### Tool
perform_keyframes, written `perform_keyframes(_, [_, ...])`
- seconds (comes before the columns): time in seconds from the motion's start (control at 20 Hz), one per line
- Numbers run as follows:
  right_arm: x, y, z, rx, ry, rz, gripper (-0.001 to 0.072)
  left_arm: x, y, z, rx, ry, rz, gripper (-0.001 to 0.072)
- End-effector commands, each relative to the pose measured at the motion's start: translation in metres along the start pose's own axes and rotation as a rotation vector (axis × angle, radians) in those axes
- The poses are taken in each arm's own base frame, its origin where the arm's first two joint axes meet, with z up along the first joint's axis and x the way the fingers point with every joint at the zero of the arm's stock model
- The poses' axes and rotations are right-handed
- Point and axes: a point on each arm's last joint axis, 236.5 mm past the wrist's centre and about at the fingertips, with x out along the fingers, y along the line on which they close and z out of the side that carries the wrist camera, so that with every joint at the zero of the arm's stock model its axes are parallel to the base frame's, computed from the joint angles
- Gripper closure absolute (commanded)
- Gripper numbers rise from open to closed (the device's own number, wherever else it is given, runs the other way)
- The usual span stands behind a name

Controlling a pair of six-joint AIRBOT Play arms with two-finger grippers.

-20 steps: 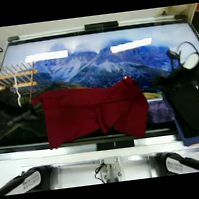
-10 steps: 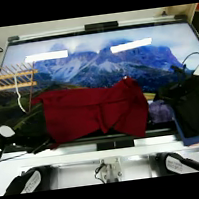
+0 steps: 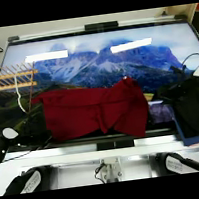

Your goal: Fold the shirts.

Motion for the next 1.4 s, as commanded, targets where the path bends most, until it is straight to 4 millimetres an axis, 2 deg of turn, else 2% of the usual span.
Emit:
perform_keyframes(0.0, [0.010,0.005,0.000,0.026,-0.009,0.039,0.0094,0.000,0.003,0.009,0.005,-0.036,0.011,0.0671])
perform_keyframes(0.15, [0.024,-0.003,-0.001,0.048,-0.020,0.031,0.0095,-0.006,0.001,0.014,0.044,-0.057,0.016,0.0672])
perform_keyframes(0.35, [0.041,-0.014,0.000,0.051,-0.053,0.015,0.0095,-0.029,-0.011,0.031,0.093,-0.122,0.008,0.0672])
perform_keyframes(0.5, [0.051,-0.020,0.007,0.041,-0.093,0.005,0.0096,-0.041,-0.017,0.030,0.119,-0.118,0.008,0.0672])
perform_keyframes(0.6, [0.062,-0.022,0.006,0.032,-0.061,0.022,0.0096,-0.046,-0.018,0.028,0.134,-0.122,0.012,0.0673])
perform_keyframes(0.85, [0.089,-0.013,0.011,0.011,-0.021,0.122,0.0096,-0.056,-0.022,0.022,0.158,-0.144,0.008,0.0673])
perform_keyframes(1.1, [0.104,-0.018,0.015,0.026,-0.016,0.117,0.0096,-0.057,-0.023,0.021,0.160,-0.143,0.006,0.0673])
perform_keyframes(1.35, [0.124,0.003,0.018,-0.061,-0.017,0.089,0.0096,-0.057,-0.023,0.021,0.161,-0.142,0.006,0.0673])
